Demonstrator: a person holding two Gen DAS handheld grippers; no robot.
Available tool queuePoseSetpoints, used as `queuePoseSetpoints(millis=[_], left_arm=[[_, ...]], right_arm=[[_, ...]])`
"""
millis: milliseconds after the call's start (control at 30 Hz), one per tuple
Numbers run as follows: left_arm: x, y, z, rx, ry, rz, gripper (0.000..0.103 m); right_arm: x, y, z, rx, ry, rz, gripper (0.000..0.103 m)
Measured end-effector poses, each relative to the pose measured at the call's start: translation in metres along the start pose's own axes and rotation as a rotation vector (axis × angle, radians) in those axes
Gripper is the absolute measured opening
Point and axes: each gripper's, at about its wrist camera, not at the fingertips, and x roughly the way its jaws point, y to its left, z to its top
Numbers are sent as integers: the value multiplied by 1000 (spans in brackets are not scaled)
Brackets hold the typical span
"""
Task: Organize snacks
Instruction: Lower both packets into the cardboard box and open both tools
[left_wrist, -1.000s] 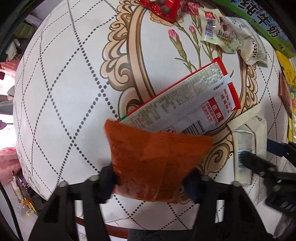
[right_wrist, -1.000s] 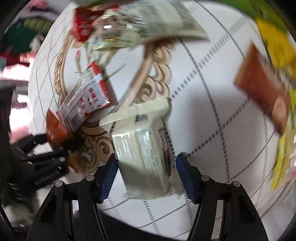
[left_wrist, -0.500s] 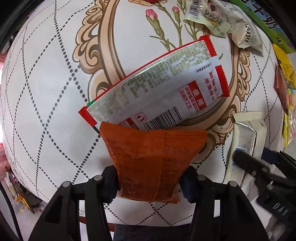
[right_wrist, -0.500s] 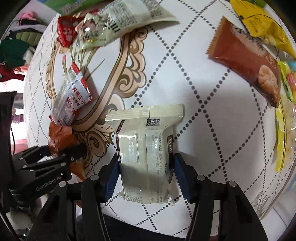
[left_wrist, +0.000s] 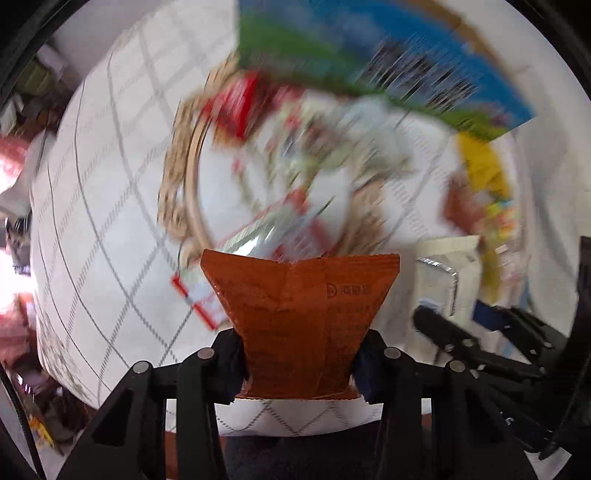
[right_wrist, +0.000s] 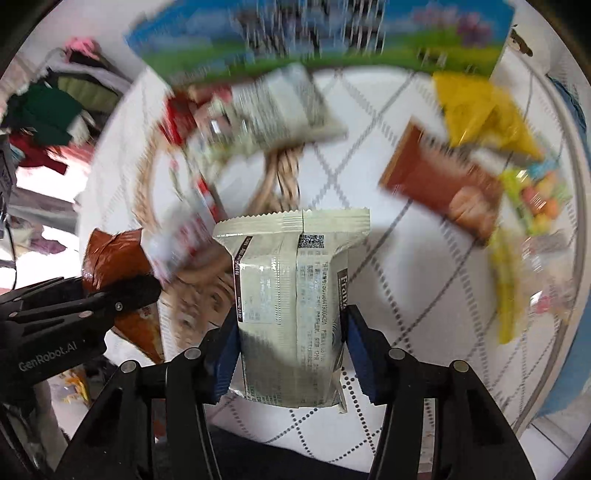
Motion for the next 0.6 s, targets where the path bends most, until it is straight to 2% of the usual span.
queuePoseSetpoints(millis=[167, 267, 333, 400, 467, 600], left_arm=[[-61, -30, 55, 39, -106, -89, 43], [-90, -48, 107, 64, -161, -112, 43], [-100, -62, 142, 77, -185, -108, 43], [-105, -73, 176, 83, -199, -92, 44], [-104, -77, 215, 77, -197, -73, 44], [-78, -72, 278, 68, -162, -10, 44]], right_arm=[[-80, -17, 38, 13, -127, 67, 56], [-116, -31, 87, 28, -204, 89, 56], [-133, -38, 124, 19, -265, 64, 56], [-147, -50, 162, 14, -307, 26, 56], [-156, -66, 197, 20, -311, 2, 56], [-136, -92, 264, 35, -280, -58, 56]])
